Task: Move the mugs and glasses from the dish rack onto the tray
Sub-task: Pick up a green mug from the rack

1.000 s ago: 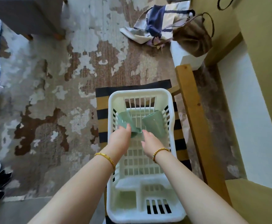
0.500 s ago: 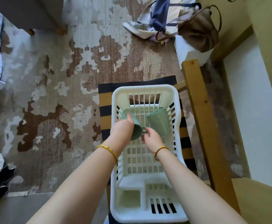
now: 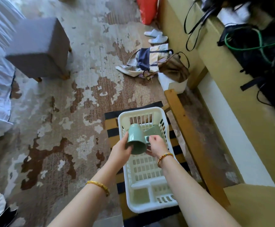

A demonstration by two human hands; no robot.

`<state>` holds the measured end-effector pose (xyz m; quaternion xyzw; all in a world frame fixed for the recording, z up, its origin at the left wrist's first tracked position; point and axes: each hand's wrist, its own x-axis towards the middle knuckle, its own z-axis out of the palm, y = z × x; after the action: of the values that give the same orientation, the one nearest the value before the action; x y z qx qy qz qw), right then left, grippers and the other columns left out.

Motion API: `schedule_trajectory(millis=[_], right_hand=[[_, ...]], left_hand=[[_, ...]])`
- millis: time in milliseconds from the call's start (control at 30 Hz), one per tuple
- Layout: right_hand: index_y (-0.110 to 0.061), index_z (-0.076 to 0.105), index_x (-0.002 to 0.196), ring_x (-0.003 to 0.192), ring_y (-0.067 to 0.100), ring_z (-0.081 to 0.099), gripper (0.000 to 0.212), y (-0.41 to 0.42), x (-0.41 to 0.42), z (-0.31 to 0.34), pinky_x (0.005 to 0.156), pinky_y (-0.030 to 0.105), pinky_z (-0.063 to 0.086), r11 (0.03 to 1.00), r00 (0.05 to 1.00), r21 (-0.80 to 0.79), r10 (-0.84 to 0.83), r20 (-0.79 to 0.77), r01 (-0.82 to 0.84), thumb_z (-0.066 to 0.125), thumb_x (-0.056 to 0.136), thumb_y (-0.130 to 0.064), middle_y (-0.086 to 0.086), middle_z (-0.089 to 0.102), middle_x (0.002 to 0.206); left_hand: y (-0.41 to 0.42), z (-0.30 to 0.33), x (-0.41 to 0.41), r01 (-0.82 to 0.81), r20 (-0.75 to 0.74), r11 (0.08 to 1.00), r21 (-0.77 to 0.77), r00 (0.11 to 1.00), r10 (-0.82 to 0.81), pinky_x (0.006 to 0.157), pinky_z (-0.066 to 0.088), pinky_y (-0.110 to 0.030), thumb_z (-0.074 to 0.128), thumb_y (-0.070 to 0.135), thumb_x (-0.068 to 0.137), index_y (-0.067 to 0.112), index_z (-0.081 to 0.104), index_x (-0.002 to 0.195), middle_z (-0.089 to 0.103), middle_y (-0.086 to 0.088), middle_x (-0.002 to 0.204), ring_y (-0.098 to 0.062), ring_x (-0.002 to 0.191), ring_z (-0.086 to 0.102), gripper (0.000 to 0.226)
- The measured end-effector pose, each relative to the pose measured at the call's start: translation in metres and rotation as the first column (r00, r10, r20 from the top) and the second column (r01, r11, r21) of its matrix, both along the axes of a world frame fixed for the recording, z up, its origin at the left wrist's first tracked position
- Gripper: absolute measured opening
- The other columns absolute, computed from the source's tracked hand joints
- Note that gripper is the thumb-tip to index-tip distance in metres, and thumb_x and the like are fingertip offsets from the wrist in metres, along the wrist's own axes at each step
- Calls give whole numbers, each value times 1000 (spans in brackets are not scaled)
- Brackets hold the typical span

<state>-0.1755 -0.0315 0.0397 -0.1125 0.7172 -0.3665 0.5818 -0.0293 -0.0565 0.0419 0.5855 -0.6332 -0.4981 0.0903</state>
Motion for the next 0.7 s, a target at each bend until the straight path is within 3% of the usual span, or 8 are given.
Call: schedule_trajectory(millis=[67, 200, 267, 367, 467, 567, 700], right_hand=[[-19, 50, 94, 94, 24, 62, 15, 8, 0, 21, 70, 31, 56, 997, 999, -74, -22, -33, 19, 37, 99, -24, 13, 59, 105], [-20, 52, 95, 98, 23, 61, 15, 25, -5, 62, 63, 26, 55, 980, 999, -195, -44, -10, 41, 38, 99, -23, 12, 59, 109], [-19, 53, 98, 94, 20, 62, 15, 35, -5, 80, 59, 24, 55, 970, 999, -238, -50, 8, 50, 38, 99, -20, 10, 59, 108], [-15, 54, 100, 99, 24, 61, 15, 49, -2, 99, 74, 33, 57, 947, 999, -318, -40, 29, 47, 40, 98, -17, 10, 61, 109], [-14, 55, 99, 102, 23, 60, 14, 68, -1, 113, 87, 39, 54, 926, 999, -377, -29, 18, 33, 41, 98, -15, 4, 65, 106], [-16, 56, 105, 106, 23, 59, 17, 92, -7, 123, 92, 41, 52, 932, 992, -364, -44, -115, -1, 42, 98, -12, 8, 62, 112], [-14, 56, 105, 105, 26, 59, 20, 129, -25, 130, 91, 40, 52, 953, 949, -304, -114, -293, 20, 45, 94, -3, 14, 61, 113]], left_hand=[[3, 23, 3, 25, -150, 991, 130, 989, -5, 80, 41, -12, 56, 21, 91, 31, 12, 148, 43, 0, 138, 0, 102, 49, 73], [-2, 66, 7, -107, -342, 934, 342, 911, 229, 104, 40, -37, 57, 44, 87, 23, 19, 148, 33, -7, 149, -21, 126, 45, 75], [-5, 81, 6, -144, -365, 909, 391, 882, 297, 101, 44, -42, 59, 49, 83, 22, 22, 148, 39, -9, 146, -26, 123, 49, 79], [-2, 98, 3, -123, -421, 892, 434, 848, 322, 96, 49, -46, 67, 46, 77, 18, 32, 143, 51, -8, 134, -26, 114, 56, 79], [7, 104, -3, -89, -470, 898, 432, 827, 308, 92, 51, -47, 71, 39, 77, 17, 45, 130, 60, -7, 120, -26, 107, 60, 63], [21, 109, -18, -95, -466, 917, 388, 838, 284, 86, 53, -41, 72, 34, 79, 22, 46, 121, 60, -4, 113, -23, 102, 60, 51], [47, 125, -53, 35, -462, 988, 148, 886, 37, 71, 52, -28, 74, 30, 75, 33, 47, 106, 60, 4, 102, -12, 93, 58, 41]])
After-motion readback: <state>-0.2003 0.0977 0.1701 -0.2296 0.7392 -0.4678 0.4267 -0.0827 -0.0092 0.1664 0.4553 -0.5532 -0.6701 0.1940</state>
